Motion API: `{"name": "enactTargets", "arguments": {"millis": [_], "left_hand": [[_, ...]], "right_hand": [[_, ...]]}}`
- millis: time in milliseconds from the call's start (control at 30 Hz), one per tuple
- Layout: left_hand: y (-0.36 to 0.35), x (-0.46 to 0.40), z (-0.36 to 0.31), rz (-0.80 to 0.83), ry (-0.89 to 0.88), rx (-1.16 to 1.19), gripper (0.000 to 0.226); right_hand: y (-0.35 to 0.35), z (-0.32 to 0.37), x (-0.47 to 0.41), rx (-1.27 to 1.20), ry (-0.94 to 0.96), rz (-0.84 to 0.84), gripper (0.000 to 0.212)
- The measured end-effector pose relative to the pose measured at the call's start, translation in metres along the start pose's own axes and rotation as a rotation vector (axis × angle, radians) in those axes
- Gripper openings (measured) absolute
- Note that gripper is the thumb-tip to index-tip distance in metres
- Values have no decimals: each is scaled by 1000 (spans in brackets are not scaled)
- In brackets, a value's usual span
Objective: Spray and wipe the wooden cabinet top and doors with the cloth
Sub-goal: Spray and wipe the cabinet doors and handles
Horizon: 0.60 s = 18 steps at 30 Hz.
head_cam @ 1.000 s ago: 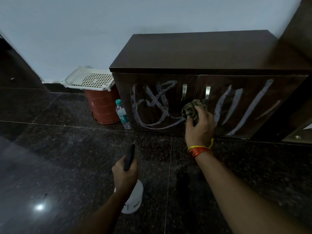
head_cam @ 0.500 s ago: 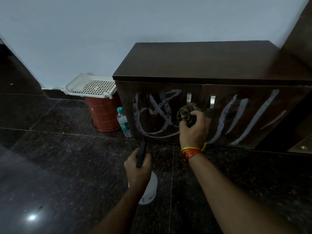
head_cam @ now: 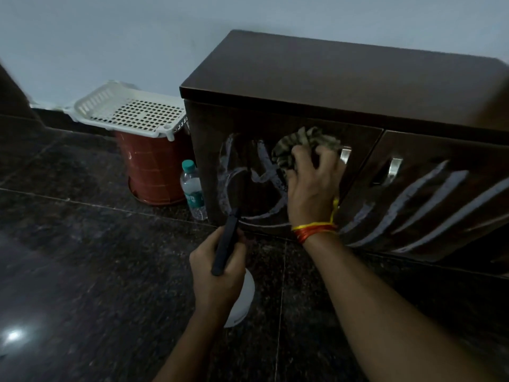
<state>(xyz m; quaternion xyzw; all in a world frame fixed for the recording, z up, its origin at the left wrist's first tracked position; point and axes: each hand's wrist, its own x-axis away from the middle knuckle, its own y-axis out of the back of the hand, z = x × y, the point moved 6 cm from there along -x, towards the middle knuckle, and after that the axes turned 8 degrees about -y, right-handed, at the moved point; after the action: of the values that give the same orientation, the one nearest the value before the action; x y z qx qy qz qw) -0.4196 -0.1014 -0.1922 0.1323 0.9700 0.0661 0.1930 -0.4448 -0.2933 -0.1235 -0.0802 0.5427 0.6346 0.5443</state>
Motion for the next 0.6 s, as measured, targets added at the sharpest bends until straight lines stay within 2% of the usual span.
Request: {"name": "enactTargets", "arguments": {"millis": [167,333,433,500,600], "left_hand": [[0,3,8,16,16,-16,24],[-6,-5,7,9,45,21,20],[-9,-12,4,0,40,54,29],[-9,-17,2,4,21,81,39],[-5,-19,2,7,10,92,43]], "right_hand": [[-30,-18,45,-19,61,129,44],[-8,-6,12,-62,52,30,36],[-6,-2,8,-49,48,-27,34],[-15,-7,17,-25,81,-19,32],[-31,-15,36,-6,89,80,34]]}}
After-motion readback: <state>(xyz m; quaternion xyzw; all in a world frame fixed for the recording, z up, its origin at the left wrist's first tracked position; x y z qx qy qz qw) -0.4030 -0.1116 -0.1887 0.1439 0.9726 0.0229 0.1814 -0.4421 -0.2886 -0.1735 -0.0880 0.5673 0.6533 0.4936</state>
